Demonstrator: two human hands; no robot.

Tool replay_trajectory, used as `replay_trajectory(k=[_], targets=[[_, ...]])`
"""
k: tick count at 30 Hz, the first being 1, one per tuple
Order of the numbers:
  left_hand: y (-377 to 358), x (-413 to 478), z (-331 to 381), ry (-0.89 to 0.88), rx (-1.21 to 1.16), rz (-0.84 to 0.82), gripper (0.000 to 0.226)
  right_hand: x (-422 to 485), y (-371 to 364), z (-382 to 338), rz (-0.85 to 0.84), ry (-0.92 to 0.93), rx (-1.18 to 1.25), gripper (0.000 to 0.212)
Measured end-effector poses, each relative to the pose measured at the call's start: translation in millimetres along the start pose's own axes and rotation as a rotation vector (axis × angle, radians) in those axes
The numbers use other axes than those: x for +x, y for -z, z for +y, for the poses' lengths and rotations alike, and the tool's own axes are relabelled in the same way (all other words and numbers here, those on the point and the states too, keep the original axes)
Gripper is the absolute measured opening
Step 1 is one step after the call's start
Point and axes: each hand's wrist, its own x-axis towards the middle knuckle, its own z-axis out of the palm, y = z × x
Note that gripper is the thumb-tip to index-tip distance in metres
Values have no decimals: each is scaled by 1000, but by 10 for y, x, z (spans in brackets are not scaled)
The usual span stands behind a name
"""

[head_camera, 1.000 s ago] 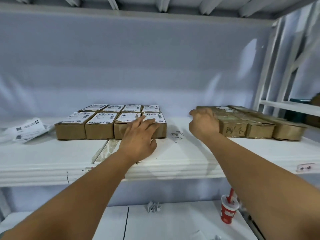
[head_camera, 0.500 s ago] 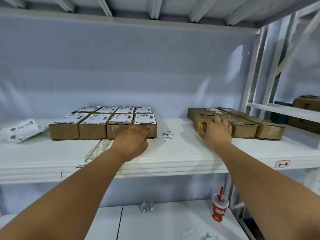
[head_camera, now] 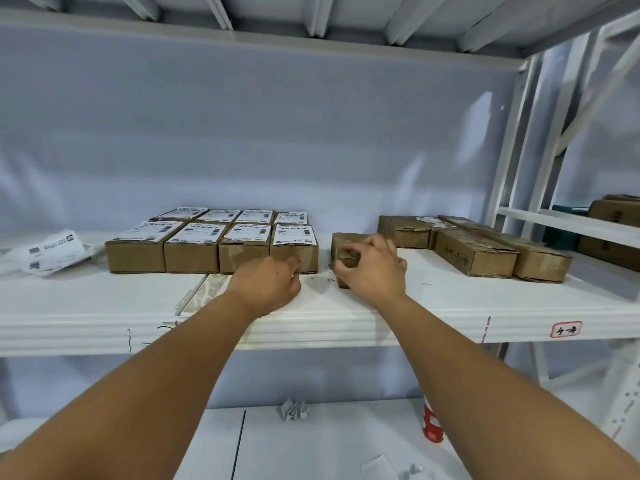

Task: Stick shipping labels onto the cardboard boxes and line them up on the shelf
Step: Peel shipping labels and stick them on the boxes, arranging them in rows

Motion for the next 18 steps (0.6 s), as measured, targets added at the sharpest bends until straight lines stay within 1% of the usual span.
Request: replay_trajectory(k=[4, 7, 9, 10, 12, 13, 15, 17, 18], targets=[[30, -16, 10, 6, -9, -15, 23, -48, -41, -101, -8, 63, 13, 40], [63, -28, 28, 9, 14, -9, 23, -76, -58, -107, 7, 94, -65, 46], [98, -38, 44, 29, 69, 17, 25, -91, -63, -113, 83, 135, -160, 47], [108, -43, 55, 47, 92, 34, 26, -103, -57, -131, 140, 173, -188, 45], [129, -68, 61, 100, 120, 74, 26, -117, -57, -236, 264, 303, -166, 35], [144, -95, 53, 138, 112, 90, 27, -130, -57, -325, 293, 382, -136, 32], [178, -161, 25, 217, 43, 119, 30, -161, -77, -526, 261, 535, -117, 32], [243, -250, -67, 297, -56, 152, 34, -188, -125, -782, 123, 605, -96, 33], [279, -303, -157, 340, -100, 182, 33, -199, -169, -930, 42, 602, -63, 34]])
